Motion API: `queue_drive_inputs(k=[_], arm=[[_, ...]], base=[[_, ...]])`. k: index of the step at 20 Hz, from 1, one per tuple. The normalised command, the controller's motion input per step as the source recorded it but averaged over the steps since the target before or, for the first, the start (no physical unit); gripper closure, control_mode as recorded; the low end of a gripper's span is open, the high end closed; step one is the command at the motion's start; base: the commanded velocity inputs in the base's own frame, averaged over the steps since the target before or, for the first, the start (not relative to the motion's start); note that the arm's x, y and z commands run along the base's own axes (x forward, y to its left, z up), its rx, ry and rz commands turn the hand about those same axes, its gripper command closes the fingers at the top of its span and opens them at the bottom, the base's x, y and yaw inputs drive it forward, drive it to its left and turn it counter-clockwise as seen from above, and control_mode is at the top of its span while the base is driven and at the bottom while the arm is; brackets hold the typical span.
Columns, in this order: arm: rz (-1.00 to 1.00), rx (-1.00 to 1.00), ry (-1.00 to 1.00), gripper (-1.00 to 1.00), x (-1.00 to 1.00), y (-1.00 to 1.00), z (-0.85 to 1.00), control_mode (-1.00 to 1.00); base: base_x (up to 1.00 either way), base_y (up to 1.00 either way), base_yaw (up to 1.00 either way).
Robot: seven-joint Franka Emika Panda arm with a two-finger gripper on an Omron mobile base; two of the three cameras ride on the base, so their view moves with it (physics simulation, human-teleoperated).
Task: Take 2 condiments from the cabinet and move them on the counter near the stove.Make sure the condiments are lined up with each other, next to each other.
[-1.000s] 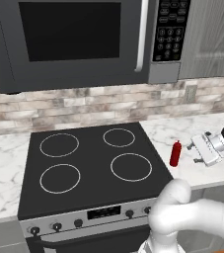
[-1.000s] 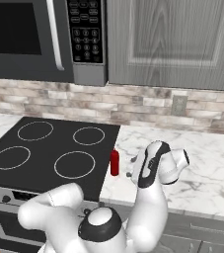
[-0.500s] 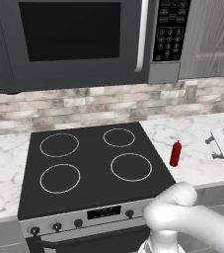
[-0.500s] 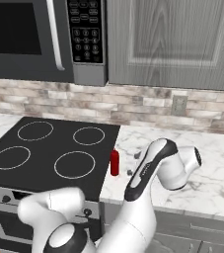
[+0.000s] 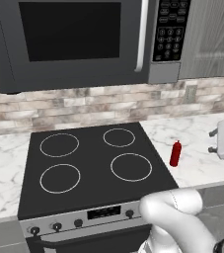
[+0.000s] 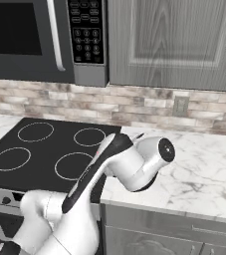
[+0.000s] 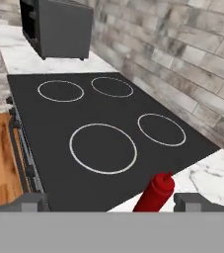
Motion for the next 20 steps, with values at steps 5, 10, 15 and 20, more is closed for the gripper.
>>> queue_drive_inputs(k=[5, 10, 15, 20], arm=[[-0.4, -0.17, 0.11, -1.0, -0.29, 0.76, 0.49, -1.0], [-0.36, -0.12, 0.14, -1.0, -0.13, 0.66, 0.3, -1.0], [-0.3, -0.01, 0.17, -1.0, 0.0, 0.45, 0.18, -1.0], [-0.29, 0.0, 0.02, -1.0, -0.03, 0.17, 0.2, -1.0]], base=[[0.0, 0.0, 0.0], [0.0, 0.0, 0.0], [0.0, 0.0, 0.0], [0.0, 0.0, 0.0]])
